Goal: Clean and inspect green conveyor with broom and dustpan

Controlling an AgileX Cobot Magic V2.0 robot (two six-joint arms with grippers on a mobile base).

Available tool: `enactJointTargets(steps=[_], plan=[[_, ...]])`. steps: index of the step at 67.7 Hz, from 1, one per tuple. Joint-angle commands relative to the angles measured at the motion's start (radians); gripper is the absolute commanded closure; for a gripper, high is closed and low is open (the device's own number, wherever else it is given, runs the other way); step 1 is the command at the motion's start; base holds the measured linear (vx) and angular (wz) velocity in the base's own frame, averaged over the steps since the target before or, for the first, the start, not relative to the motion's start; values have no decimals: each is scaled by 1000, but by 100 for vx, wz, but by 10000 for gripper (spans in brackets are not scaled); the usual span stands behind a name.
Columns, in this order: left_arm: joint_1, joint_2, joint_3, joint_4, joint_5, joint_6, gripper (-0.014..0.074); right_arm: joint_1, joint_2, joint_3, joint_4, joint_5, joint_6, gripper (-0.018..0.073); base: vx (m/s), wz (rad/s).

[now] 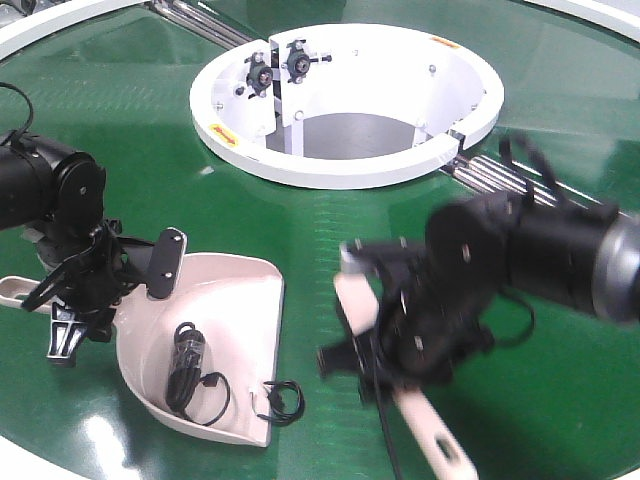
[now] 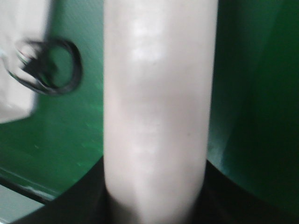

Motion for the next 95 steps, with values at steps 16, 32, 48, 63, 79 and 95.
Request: enactJointTargets(steps=[16, 32, 48, 63, 79, 95], plan=[[-4, -42, -27, -6, -15, -17, 604, 32, -20, 62, 106, -105, 3, 561, 0, 0], [-4, -42, -27, -6, -15, -17, 604, 32, 64, 54, 211, -109, -70, 561, 0, 0], [-4, -42, -27, -6, -15, -17, 604, 32, 122, -29, 319, -77, -162, 561, 0, 0], [-4, -42, -27, -6, -15, -17, 604, 32, 199, -109, 380, -13, -218, 561, 0, 0], [-4, -42, -27, -6, -15, -17, 604, 33, 268, -202, 581, -3, -355, 561, 0, 0], [-4, -42, -27, -6, -15, -17, 604, 33, 303, -319, 712, 3, -445, 561, 0, 0]])
